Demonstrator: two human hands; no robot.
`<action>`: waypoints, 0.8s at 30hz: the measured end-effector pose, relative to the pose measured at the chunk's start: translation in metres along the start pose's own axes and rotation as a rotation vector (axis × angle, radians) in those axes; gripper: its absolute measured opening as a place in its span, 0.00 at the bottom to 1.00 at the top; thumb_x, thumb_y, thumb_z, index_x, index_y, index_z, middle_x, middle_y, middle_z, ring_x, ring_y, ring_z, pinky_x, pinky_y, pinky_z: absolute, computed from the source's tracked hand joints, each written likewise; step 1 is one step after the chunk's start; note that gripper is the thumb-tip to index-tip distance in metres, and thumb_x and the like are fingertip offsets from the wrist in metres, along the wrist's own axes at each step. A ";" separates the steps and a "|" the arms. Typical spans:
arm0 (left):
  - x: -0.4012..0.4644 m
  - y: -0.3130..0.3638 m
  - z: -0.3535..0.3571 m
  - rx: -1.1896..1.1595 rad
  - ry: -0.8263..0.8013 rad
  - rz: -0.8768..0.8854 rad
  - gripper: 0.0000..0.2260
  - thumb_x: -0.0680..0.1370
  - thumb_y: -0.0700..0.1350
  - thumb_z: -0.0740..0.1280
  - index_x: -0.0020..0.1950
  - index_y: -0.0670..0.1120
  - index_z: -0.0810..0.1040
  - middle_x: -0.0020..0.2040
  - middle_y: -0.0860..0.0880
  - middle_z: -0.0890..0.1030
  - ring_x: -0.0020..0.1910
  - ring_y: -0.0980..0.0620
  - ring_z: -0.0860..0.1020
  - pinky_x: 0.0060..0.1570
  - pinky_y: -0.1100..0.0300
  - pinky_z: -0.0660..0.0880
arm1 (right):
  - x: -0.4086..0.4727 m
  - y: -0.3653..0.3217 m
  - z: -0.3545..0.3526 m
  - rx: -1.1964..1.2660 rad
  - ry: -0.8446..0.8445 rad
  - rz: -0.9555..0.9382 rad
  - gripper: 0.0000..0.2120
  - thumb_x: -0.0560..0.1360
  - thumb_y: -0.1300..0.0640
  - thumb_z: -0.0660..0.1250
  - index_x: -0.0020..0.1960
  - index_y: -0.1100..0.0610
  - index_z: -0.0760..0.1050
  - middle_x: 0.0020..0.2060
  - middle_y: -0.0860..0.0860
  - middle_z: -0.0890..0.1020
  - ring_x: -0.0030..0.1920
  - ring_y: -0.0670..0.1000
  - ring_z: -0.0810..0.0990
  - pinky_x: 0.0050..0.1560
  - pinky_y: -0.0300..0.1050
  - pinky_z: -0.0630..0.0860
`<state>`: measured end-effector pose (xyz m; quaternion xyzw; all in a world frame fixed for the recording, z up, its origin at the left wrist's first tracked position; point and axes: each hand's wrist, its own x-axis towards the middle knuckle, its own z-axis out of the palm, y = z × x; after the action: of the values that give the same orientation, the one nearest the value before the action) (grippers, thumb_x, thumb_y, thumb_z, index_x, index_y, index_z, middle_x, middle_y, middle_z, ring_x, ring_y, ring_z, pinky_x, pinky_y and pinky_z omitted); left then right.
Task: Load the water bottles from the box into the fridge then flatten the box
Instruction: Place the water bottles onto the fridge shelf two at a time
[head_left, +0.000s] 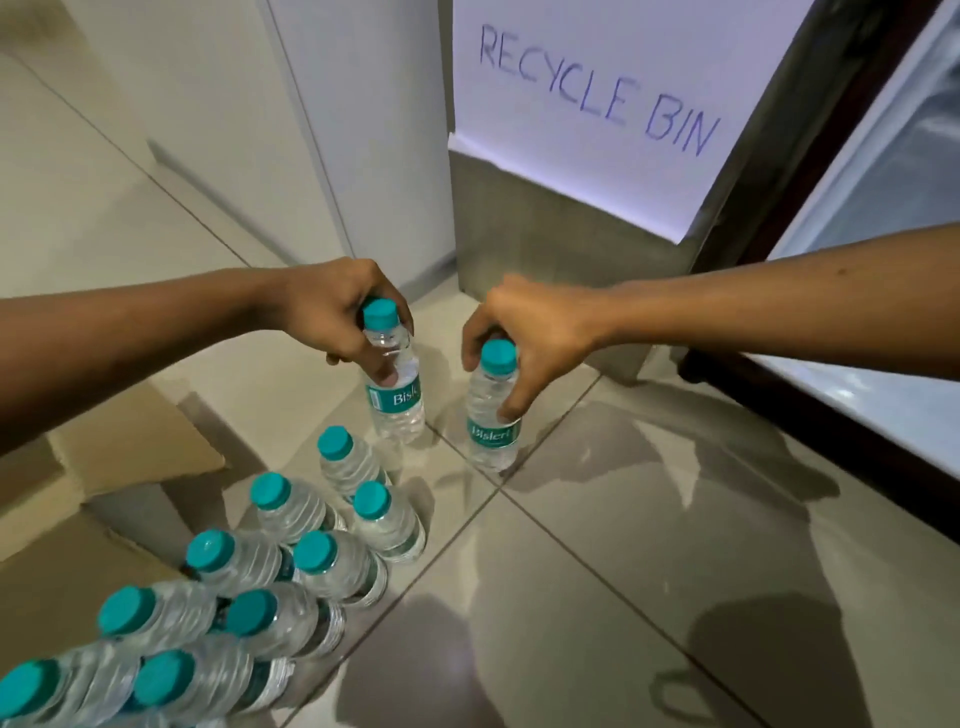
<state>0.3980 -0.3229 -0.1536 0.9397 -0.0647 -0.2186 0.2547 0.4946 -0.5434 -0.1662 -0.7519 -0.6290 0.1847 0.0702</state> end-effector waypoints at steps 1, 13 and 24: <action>-0.002 0.011 -0.004 -0.022 -0.007 0.013 0.15 0.68 0.44 0.79 0.53 0.47 0.82 0.45 0.52 0.85 0.37 0.48 0.82 0.29 0.61 0.77 | -0.012 0.003 -0.012 0.042 0.034 0.027 0.24 0.59 0.48 0.83 0.52 0.54 0.82 0.43 0.45 0.84 0.40 0.43 0.81 0.39 0.33 0.77; 0.017 0.199 -0.105 -0.087 0.043 0.317 0.21 0.61 0.52 0.78 0.49 0.44 0.83 0.40 0.47 0.84 0.33 0.50 0.79 0.28 0.55 0.75 | -0.165 0.035 -0.130 0.462 0.414 0.085 0.23 0.62 0.60 0.82 0.54 0.62 0.78 0.45 0.58 0.85 0.45 0.59 0.84 0.49 0.55 0.82; 0.062 0.342 -0.189 -0.180 0.314 0.720 0.25 0.54 0.49 0.78 0.40 0.31 0.79 0.38 0.27 0.77 0.30 0.35 0.71 0.29 0.51 0.73 | -0.306 0.030 -0.253 0.330 0.669 0.194 0.24 0.61 0.56 0.81 0.53 0.63 0.80 0.43 0.55 0.85 0.44 0.54 0.85 0.49 0.52 0.82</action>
<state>0.5342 -0.5476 0.1428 0.8529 -0.3309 0.0259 0.4029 0.5716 -0.8143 0.1149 -0.8051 -0.4592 0.0335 0.3739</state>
